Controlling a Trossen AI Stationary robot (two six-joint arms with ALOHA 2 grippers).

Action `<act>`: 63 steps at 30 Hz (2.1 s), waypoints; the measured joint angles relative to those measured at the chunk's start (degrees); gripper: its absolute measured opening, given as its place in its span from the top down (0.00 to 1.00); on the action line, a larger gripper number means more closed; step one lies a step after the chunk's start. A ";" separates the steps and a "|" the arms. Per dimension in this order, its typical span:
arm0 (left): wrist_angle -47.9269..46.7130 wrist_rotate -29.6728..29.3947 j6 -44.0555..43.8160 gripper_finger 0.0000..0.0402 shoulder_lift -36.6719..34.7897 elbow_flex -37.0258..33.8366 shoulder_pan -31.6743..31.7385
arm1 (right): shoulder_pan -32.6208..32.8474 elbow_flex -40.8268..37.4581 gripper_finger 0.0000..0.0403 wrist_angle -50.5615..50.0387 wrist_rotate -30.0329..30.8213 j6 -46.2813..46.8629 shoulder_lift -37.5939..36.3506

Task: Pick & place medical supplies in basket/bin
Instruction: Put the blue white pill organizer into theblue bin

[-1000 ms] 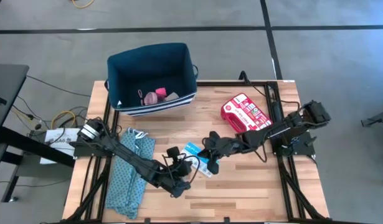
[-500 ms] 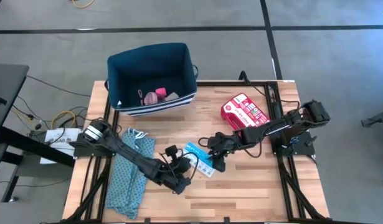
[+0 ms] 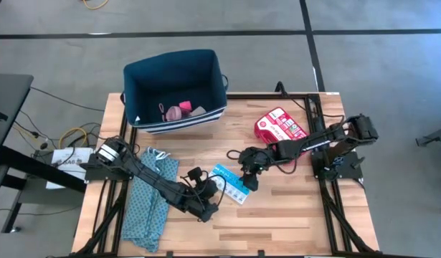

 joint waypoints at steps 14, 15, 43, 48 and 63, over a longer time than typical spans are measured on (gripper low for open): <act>2.38 -1.27 -2.16 1.00 7.45 -0.09 0.55 | -4.01 -0.11 0.40 3.15 -10.59 0.91 6.15; 2.40 -1.41 -2.16 1.00 7.45 -0.09 0.55 | -4.23 0.09 0.40 3.86 -11.22 1.02 6.92; 7.91 -3.25 1.49 1.00 7.61 -0.27 2.51 | 0.65 2.03 0.40 19.54 -19.67 11.13 12.65; 8.39 -3.29 1.11 1.00 7.61 -0.29 2.14 | 1.14 2.12 0.40 19.83 -18.53 12.09 12.59; 10.01 -11.88 5.66 1.00 -0.29 -0.20 0.19 | 0.75 2.20 0.40 27.57 -19.02 10.85 11.87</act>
